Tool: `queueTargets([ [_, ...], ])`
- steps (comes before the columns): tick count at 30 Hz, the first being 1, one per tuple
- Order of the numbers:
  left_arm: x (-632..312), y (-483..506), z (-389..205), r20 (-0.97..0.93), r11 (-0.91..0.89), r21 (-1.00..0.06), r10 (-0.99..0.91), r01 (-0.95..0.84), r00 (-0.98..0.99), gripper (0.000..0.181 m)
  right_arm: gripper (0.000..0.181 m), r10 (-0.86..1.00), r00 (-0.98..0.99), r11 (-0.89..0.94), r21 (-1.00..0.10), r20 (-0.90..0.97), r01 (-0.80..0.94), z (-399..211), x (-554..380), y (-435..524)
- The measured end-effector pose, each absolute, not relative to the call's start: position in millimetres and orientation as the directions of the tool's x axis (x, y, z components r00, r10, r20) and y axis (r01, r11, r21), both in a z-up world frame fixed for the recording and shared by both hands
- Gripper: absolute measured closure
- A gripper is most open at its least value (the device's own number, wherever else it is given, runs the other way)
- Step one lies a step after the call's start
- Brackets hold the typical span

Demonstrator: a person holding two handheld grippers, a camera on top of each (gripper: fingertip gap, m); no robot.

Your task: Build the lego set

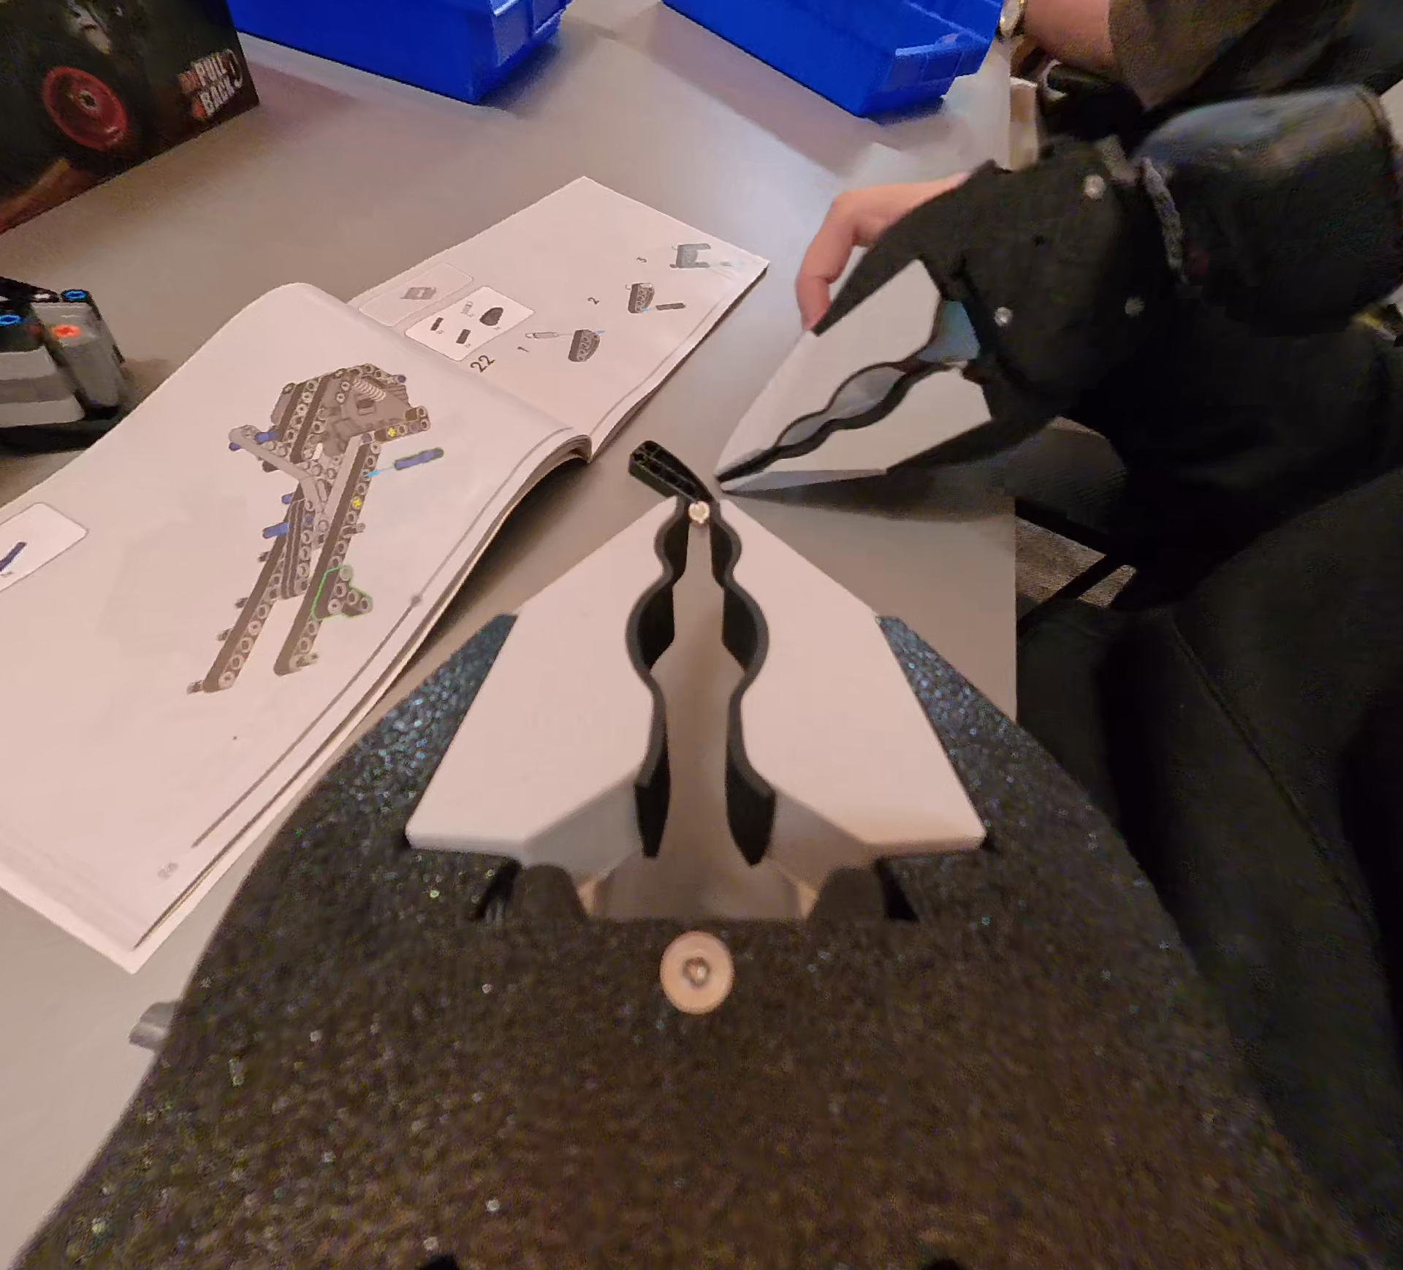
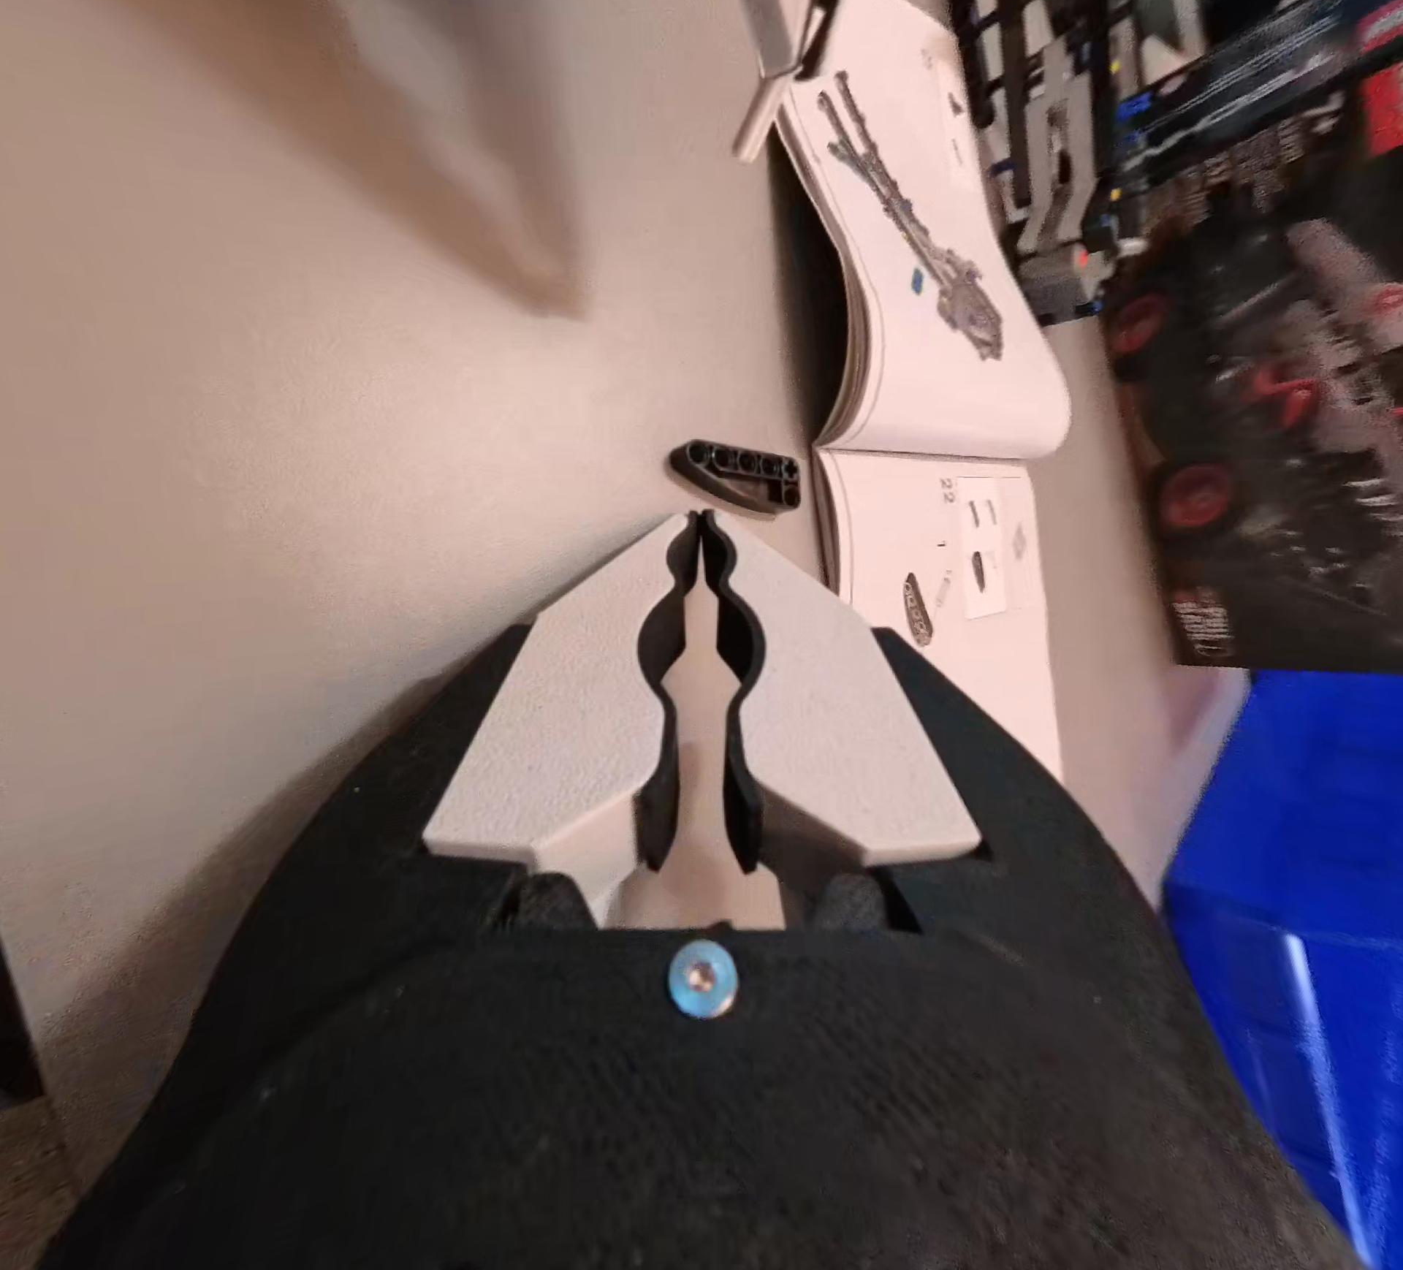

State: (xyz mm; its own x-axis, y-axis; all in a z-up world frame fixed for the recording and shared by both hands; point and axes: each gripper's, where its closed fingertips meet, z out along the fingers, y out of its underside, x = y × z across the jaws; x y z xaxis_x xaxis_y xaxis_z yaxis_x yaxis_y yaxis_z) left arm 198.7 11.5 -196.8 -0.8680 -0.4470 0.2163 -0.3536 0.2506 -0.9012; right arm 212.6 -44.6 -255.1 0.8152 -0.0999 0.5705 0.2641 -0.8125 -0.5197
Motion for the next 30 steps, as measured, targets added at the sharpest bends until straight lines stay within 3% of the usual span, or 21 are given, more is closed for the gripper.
queueTargets([
  [1, 199, 13, -197, 0.215, 0.252, -0.901, -0.448, -0.354, -0.868, 0.178, 0.181, -0.096, 0.804, -0.812, -0.513, 0.587, 0.277, -255, 210, -46],
  [2, 199, 15, -197, 0.217, 0.25, -0.901, -0.449, -0.355, -0.867, 0.178, 0.18, -0.099, 0.817, -0.8, -0.533, 0.569, 0.274, -254, 207, -46],
  [5, 199, 16, -195, 0.237, 0.231, -0.902, -0.441, -0.364, -0.866, 0.179, 0.153, -0.083, 0.869, -0.756, -0.599, 0.488, 0.264, -243, 210, -41],
  [9, 196, 13, -198, 0.239, 0.245, -0.9, -0.415, -0.361, -0.878, 0.178, 0.145, 0.226, 0.784, -0.767, -0.391, 0.578, 0.509, -235, 231, -42],
  [11, 195, 11, -198, 0.244, 0.25, -0.899, -0.399, -0.36, -0.884, 0.178, 0.143, 0.381, 0.76, -0.718, -0.349, 0.527, 0.602, -236, 231, -35],
  [14, 193, 11, -199, 0.246, 0.262, -0.896, -0.381, -0.359, -0.892, 0.178, 0.153, 0.574, 0.735, -0.708, -0.232, 0.361, 0.667, -253, 233, -42],
  [15, 193, 11, -199, 0.243, 0.269, -0.895, -0.377, -0.356, -0.894, 0.178, 0.163, 0.592, 0.738, -0.709, -0.226, 0.323, 0.668, -255, 234, -40],
  [19, 195, 15, -200, 0.256, 0.269, -0.891, -0.366, -0.365, -0.895, 0.178, 0.158, 0.654, 0.727, -0.695, -0.216, 0.206, 0.686, -256, 230, -35],
  [28, 202, 22, -198, 0.281, 0.239, -0.896, -0.349, -0.375, -0.894, 0.178, 0.153, 0.72, 0.648, -0.637, -0.135, 0.248, 0.759, -256, 238, -31],
  [30, 203, 23, -198, 0.286, 0.231, -0.897, -0.348, -0.377, -0.893, 0.178, 0.152, 0.694, 0.669, -0.649, -0.172, 0.265, 0.741, -256, 235, -25],
])
